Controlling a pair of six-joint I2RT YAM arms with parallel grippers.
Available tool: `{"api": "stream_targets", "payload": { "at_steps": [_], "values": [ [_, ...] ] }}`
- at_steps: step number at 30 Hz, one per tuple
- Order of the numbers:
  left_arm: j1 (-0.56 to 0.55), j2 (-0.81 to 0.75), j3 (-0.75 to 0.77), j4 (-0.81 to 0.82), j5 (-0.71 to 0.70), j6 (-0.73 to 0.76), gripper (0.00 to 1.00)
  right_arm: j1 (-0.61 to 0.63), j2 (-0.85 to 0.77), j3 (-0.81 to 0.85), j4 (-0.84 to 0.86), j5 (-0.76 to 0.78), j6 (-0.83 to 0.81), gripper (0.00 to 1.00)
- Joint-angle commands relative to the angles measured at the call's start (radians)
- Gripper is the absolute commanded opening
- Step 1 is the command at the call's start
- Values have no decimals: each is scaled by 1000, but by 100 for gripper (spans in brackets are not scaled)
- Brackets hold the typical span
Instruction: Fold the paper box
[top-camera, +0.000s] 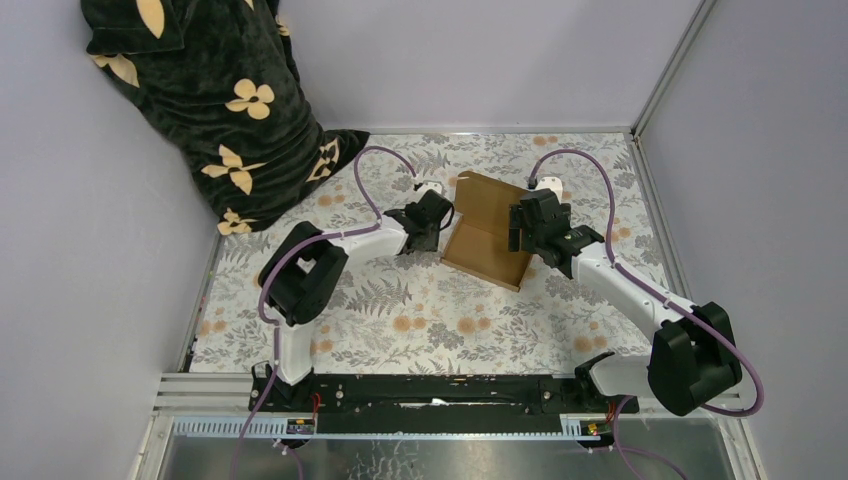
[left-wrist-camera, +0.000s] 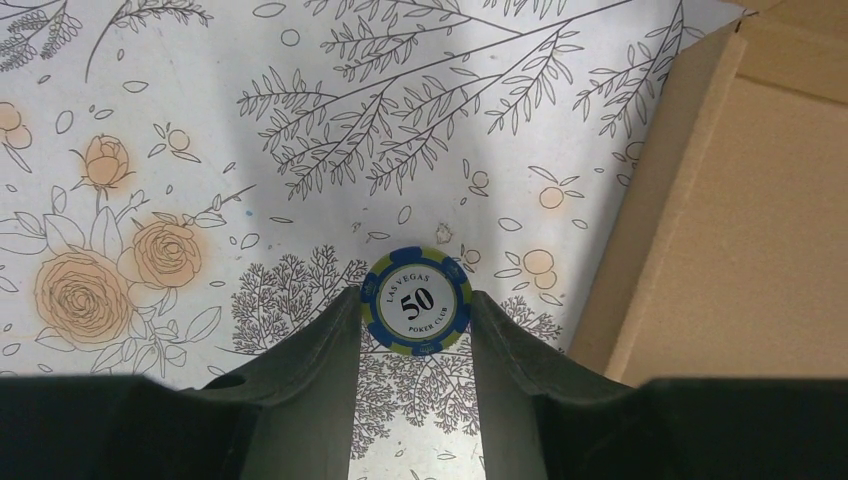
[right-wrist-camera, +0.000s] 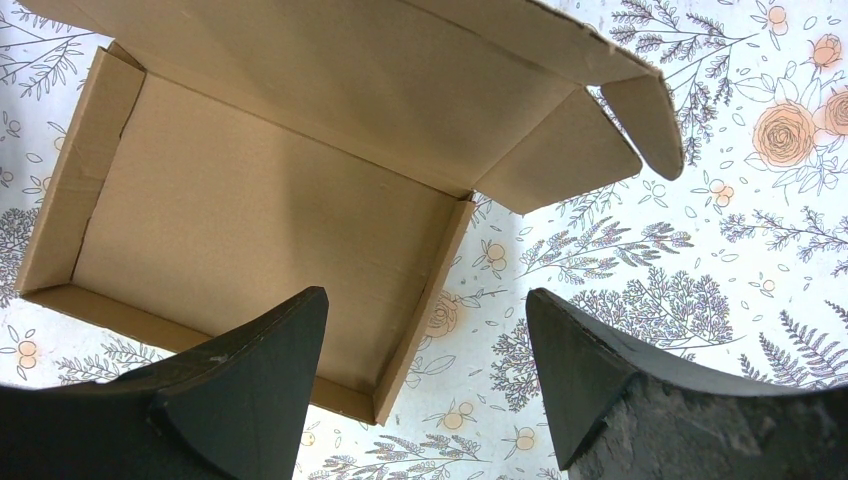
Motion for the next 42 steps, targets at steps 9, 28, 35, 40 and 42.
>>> {"api": "stream_targets", "payload": {
  "at_steps": [9,28,35,40,42],
  "values": [
    [-14,-50,28,-24,-20,-6,30,0,-38,29,-5,-6,6,81],
    [-47,-67,89,-72,-50,-3,30,0,-49,12,-4,-8,11,81],
    [-63,-71,121,-90,-54,-2,30,0,-55,12,-10,-7,10,81],
    [-78,-62,148,-103,-57,-6,30,1,-61,14,-11,-5,10,81],
    [-88,-54,161,-107,-59,-9,30,0,-64,15,-14,-4,9,81]
  ]
}}
